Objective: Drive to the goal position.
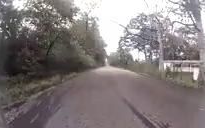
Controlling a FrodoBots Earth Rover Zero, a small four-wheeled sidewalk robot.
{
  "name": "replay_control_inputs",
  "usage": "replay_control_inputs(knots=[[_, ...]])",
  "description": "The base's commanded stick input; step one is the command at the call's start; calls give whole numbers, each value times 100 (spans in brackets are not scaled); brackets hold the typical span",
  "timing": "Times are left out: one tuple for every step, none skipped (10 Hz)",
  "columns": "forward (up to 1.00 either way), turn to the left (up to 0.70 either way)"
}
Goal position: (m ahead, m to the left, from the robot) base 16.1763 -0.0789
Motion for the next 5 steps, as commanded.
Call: replay_control_inputs(knots=[[70, 0], [70, 0], [70, 0], [70, 0], [70, 0]])
